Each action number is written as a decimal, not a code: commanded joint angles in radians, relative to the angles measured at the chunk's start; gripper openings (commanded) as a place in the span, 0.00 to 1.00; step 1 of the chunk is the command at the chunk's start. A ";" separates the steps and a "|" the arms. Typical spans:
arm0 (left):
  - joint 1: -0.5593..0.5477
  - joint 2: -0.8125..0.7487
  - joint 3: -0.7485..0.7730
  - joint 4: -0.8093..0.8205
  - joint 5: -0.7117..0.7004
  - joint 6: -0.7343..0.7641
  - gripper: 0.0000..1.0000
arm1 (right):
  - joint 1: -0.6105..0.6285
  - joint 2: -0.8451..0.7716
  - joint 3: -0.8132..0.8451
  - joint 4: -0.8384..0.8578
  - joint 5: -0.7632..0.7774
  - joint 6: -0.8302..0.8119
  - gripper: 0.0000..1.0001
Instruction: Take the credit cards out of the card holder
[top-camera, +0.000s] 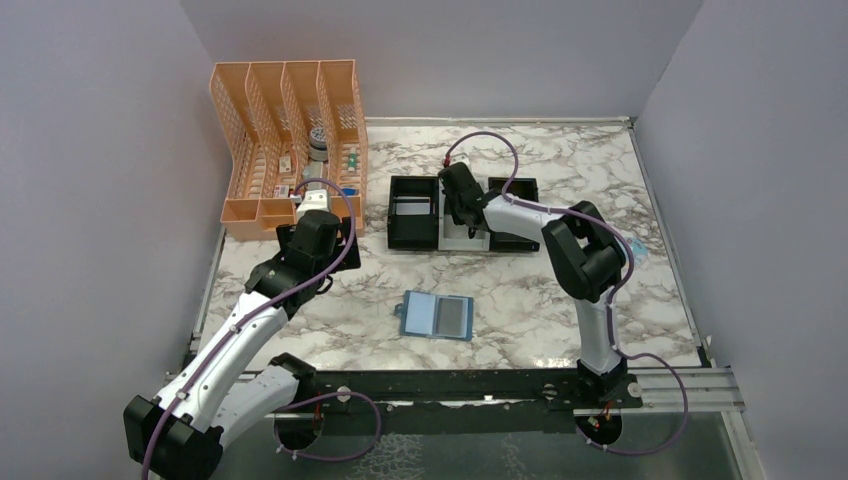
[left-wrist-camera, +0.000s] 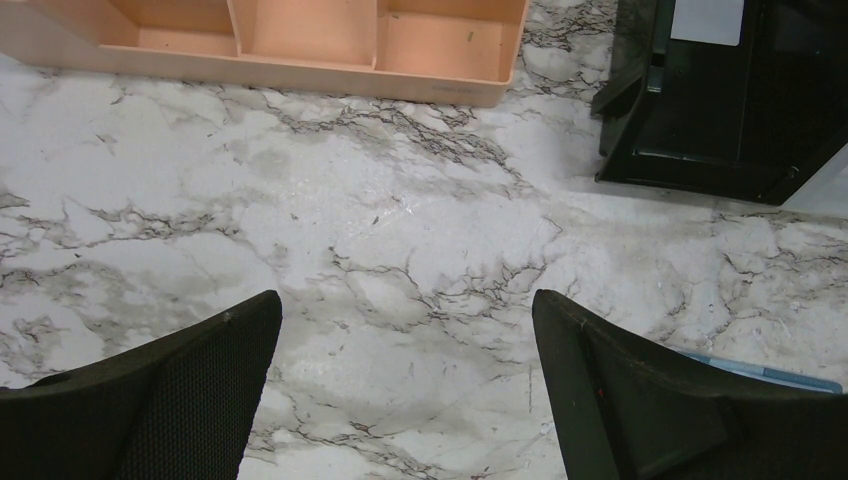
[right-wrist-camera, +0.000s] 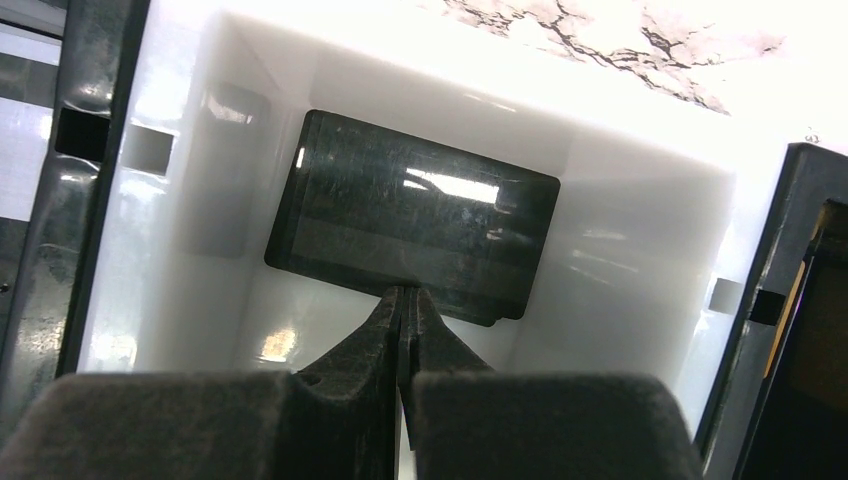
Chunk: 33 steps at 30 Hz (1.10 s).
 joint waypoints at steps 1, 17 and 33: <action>0.009 -0.002 0.007 0.012 0.013 0.009 0.99 | -0.001 0.019 0.004 0.003 0.044 -0.015 0.01; 0.011 -0.003 0.007 0.012 0.025 0.012 0.99 | -0.001 -0.125 -0.100 0.016 -0.297 -0.018 0.01; 0.012 0.000 0.006 0.018 0.040 0.015 0.99 | -0.001 -0.221 -0.221 0.008 -0.420 -0.015 0.02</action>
